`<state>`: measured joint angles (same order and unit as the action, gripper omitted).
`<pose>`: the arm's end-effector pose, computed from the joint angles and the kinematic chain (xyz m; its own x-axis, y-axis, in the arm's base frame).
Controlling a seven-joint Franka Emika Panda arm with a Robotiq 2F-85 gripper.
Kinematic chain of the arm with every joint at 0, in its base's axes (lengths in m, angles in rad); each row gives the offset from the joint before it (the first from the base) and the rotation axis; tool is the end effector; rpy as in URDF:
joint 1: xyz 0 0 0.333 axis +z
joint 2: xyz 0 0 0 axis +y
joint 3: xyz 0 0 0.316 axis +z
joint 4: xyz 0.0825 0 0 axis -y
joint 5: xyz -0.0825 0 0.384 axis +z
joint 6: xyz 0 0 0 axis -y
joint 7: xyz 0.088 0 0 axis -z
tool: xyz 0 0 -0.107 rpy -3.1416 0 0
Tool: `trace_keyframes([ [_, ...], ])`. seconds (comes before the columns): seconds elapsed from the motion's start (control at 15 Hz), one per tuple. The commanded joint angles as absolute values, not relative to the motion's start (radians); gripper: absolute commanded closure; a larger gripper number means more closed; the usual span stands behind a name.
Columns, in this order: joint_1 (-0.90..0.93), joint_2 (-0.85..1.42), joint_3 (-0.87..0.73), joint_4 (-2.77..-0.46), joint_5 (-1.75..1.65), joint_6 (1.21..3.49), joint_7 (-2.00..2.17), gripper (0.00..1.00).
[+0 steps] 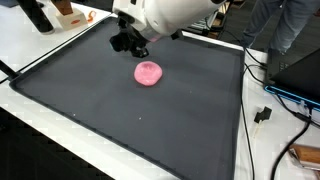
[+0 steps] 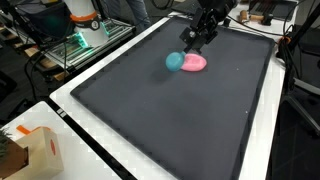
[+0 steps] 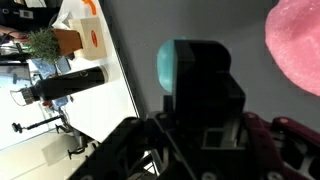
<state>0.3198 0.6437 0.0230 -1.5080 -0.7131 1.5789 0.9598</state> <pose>0.6380 0.1515 0.2776 0.9367 -0.3259 0.1276 -0.3055 -0.5830 0.7528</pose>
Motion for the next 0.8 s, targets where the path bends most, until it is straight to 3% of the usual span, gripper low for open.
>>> trace_keyframes([
  [0.0,0.327,0.677,0.009,-1.473,-0.725,1.550,0.950,0.75],
  [0.73,0.306,0.688,0.004,-1.461,-0.711,1.570,0.867,0.75],
])
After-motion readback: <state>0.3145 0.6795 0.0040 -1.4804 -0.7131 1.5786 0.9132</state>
